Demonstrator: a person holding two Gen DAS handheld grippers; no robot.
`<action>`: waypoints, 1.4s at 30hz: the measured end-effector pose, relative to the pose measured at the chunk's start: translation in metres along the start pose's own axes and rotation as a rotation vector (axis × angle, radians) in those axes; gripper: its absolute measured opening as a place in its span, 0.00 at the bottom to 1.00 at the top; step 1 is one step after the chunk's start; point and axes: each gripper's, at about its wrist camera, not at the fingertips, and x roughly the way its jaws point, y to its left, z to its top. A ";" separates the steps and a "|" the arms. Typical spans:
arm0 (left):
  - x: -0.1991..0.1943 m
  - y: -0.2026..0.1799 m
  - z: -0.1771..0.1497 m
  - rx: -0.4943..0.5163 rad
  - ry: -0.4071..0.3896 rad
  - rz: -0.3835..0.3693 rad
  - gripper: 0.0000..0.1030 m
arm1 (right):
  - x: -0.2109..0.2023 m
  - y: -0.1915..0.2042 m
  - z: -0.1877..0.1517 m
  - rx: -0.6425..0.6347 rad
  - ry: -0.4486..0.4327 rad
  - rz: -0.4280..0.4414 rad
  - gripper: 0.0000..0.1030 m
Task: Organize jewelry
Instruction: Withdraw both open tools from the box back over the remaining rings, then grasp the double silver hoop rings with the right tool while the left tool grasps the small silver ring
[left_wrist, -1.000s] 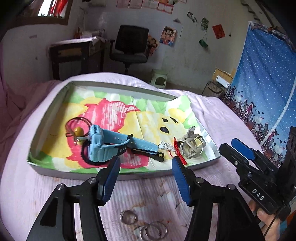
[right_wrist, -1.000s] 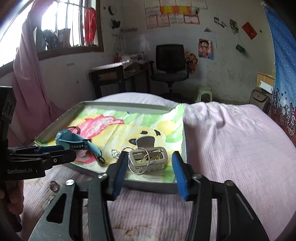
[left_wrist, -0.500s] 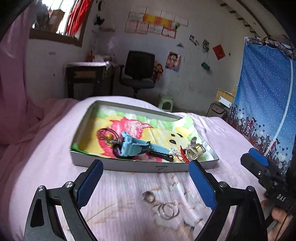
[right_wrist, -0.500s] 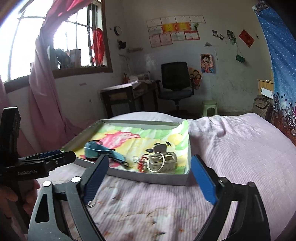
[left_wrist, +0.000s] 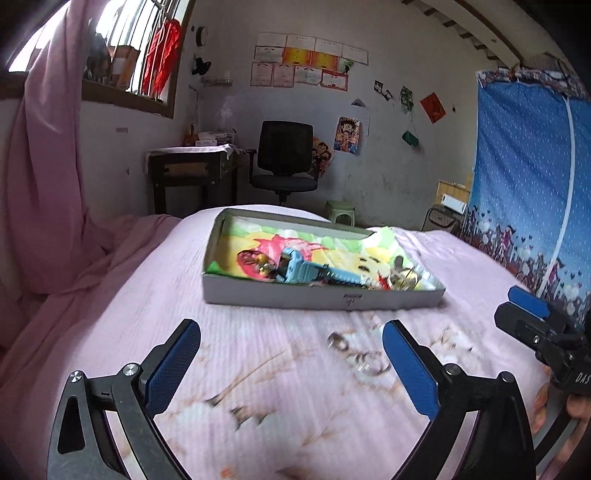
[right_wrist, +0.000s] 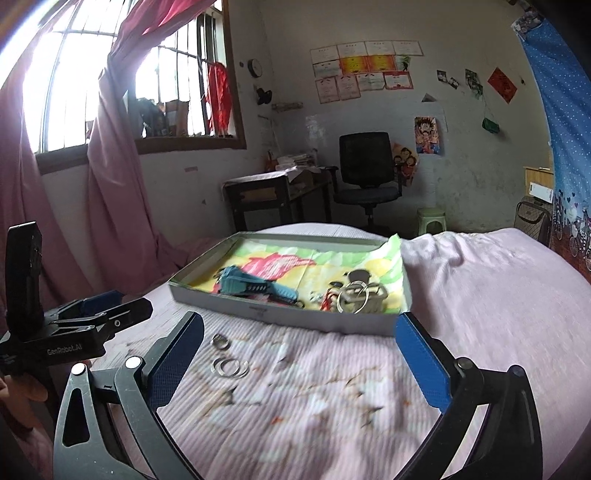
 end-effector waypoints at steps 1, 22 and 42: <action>-0.001 0.002 -0.003 0.010 0.005 0.003 0.97 | 0.000 0.002 -0.002 -0.005 0.010 0.008 0.99; 0.026 0.024 -0.017 -0.026 0.134 -0.021 0.97 | 0.034 0.023 -0.028 -0.103 0.192 0.000 0.99; 0.087 0.016 0.004 -0.028 0.284 -0.205 0.76 | 0.084 0.040 -0.029 -0.180 0.337 0.088 0.77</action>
